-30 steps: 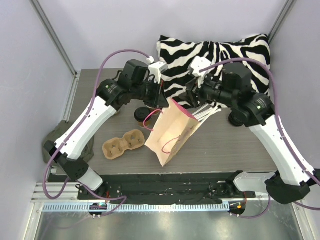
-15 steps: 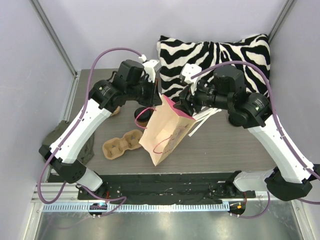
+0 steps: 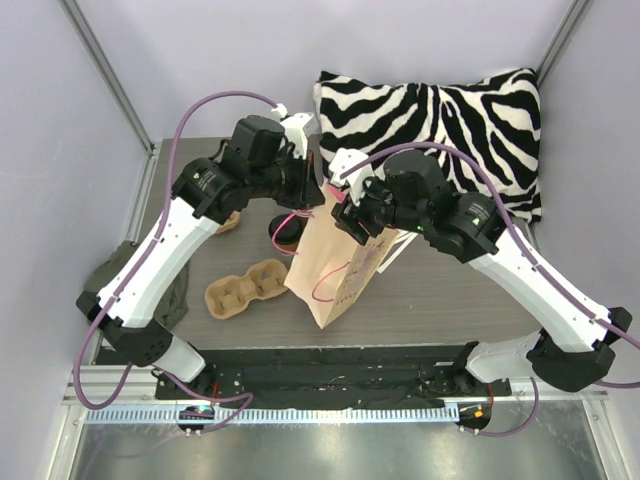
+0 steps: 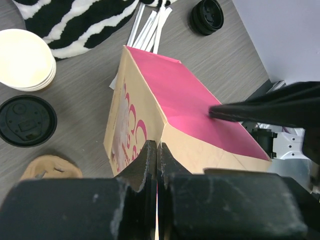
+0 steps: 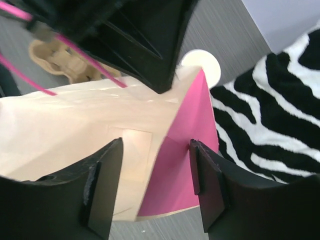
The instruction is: Pack the takeout coffee
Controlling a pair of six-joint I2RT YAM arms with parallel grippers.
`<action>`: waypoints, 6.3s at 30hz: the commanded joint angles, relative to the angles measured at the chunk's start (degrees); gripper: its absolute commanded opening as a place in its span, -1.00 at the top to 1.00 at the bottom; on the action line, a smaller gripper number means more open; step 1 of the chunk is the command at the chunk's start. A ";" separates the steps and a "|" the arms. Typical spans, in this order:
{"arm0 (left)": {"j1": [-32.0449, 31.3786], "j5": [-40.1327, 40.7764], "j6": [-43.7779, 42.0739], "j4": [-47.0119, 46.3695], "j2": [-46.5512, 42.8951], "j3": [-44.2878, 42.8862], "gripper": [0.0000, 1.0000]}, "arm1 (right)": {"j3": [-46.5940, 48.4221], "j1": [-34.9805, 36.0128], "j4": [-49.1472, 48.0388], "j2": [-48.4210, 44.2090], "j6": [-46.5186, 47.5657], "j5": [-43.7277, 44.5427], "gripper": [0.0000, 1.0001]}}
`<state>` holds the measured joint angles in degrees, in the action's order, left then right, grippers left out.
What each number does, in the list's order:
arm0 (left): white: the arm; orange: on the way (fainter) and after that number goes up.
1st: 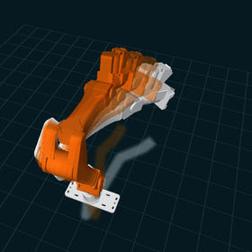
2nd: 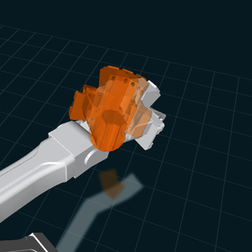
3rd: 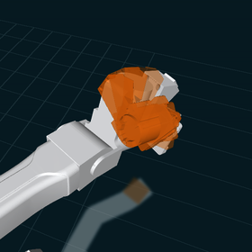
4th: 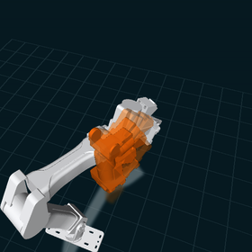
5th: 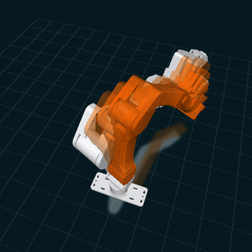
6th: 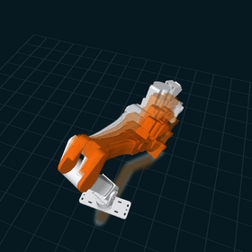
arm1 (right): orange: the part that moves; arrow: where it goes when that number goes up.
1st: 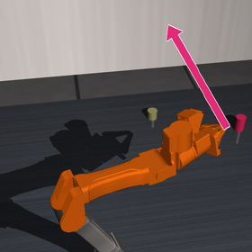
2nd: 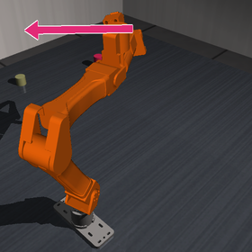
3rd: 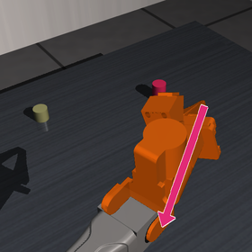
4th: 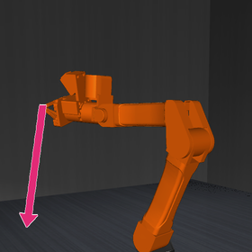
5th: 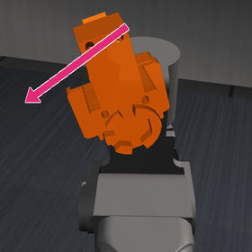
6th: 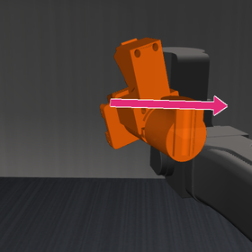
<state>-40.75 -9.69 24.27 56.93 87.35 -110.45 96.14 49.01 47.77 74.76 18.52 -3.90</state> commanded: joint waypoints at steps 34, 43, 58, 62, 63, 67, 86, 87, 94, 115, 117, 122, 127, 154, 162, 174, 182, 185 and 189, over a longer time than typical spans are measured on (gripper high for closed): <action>36.69 -34.58 -21.85 0.01 -11.33 14.91 -0.99 | -7.19 0.82 -10.24 -7.08 6.26 8.12 0.98; 38.29 -30.20 -73.89 30.17 0.72 10.24 -0.86 | -8.33 0.73 -9.89 -7.96 4.77 7.06 0.98; 40.84 -31.01 -90.23 28.62 1.52 29.82 -0.60 | -8.33 -0.50 -7.43 -8.23 3.54 6.28 0.98; 49.44 -26.35 -74.40 20.25 -2.62 37.23 -0.49 | -8.77 -0.50 -7.78 -8.23 3.27 5.84 0.98; 50.85 -26.25 -72.02 19.63 -3.49 38.55 -0.49 | -8.77 -0.59 -7.95 -8.23 3.27 5.84 0.99; 53.67 -23.62 -65.95 14.81 -5.95 45.49 -0.51 | -9.91 -0.50 -8.92 -8.40 3.27 5.84 0.98; 34.78 -15.27 -76.23 -2.34 3.26 40.50 -0.50 | -10.44 -1.64 -8.83 -8.23 2.31 5.48 0.98; 34.08 -15.35 -75.08 -2.78 4.57 39.88 -0.50 | -10.44 -1.64 -9.01 -8.23 2.31 5.48 0.98; 30.91 -15.35 -65.06 -9.46 8.79 40.23 -0.52 | -10.36 -1.64 -8.92 -8.05 2.83 5.75 0.98; 36.61 -10.08 -48.28 -10.08 6.96 46.82 1.00 | -11.76 -1.73 -9.89 -9.72 3.45 6.80 0.98; 39.76 -10.26 -46.26 -10.08 6.95 46.65 1.00 | -11.76 -1.73 -9.89 -9.90 3.54 6.71 0.98; 47.16 -11.93 -36.34 -9.73 7.13 46.21 1.00 | -12.03 -1.73 -9.89 -10.42 3.62 6.89 0.98; 49.10 -13.32 -27.98 -12.27 4.24 49.10 0.98 | -12.82 -1.73 -9.97 -10.95 3.54 6.63 0.98; 44.10 -25.64 -98.10 33.00 26.20 4.65 -0.64 | -12.11 -1.82 -9.45 -8.67 4.24 5.84 0.98; 37.59 -19.14 -99.86 19.12 23.05 17.19 -0.37 | -12.11 -1.82 -8.75 -8.40 4.68 6.19 0.98; 37.06 -17.82 -105.74 15.94 24.27 21.42 -0.25 | -12.20 -1.82 -8.48 -8.14 4.15 6.19 0.98; 37.06 -18.52 -106.01 16.20 25.76 21.33 -0.01 | -12.55 -1.90 -8.31 -8.23 4.15 6.19 0.98; 36.89 -18.35 -105.83 15.50 26.29 21.59 0.02 | -12.64 -1.90 -8.22 -8.32 4.15 6.19 0.99; 36.89 -18.17 -105.40 14.44 26.47 21.95 0.02 | -12.55 -1.82 -8.22 -8.14 4.06 6.19 0.98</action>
<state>-3.88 -26.98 -80.20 72.64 113.49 -88.95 82.91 47.37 40.82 66.81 22.57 2.22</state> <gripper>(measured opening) 0.492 0.032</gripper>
